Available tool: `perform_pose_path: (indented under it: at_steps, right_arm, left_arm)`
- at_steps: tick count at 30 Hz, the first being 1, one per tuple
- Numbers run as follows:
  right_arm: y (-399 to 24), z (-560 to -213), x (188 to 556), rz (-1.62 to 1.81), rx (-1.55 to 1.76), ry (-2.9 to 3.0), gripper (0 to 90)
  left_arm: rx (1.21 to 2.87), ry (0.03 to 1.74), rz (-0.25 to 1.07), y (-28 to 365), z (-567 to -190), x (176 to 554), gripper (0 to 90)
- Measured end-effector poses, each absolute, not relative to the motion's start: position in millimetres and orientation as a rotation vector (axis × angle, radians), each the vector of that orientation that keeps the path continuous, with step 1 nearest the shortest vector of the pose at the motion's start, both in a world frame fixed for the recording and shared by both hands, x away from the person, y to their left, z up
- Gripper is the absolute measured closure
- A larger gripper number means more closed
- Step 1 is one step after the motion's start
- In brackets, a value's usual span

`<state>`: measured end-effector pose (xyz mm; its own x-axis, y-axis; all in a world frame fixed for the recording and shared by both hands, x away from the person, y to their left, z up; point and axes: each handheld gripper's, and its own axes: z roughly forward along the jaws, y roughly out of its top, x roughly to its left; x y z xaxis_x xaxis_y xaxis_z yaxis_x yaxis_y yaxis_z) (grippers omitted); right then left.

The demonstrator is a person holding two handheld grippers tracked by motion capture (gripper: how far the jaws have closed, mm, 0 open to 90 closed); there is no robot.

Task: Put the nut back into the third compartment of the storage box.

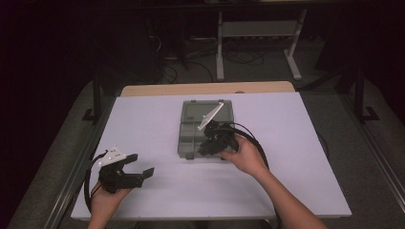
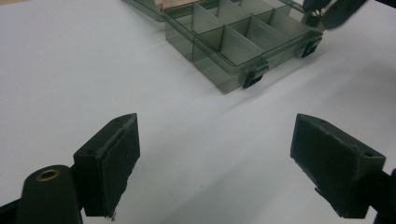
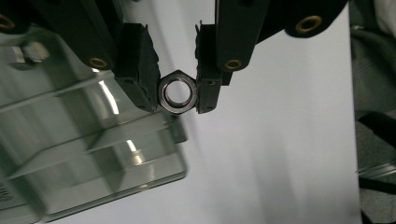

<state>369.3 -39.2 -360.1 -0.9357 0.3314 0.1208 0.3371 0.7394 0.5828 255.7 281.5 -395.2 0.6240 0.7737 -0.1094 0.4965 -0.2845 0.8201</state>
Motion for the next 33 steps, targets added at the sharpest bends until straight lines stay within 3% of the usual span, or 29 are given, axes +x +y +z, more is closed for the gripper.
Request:
perform_pose_path:
  at_steps: [21, 33]
  right_arm:
    - [-54.3, -337.0, 423.2, -0.965, -0.717, -2.947, 69.1]
    - [-59.5, -354.2, 447.1, -0.944, -0.822, -2.925, 69.1]
  left_arm:
    - [1.946, 1.002, 0.391, 282.0, -395.2, 255.6, 15.5]
    - [1.952, 1.005, 0.392, 281.9, -394.9, 255.8, 15.5]
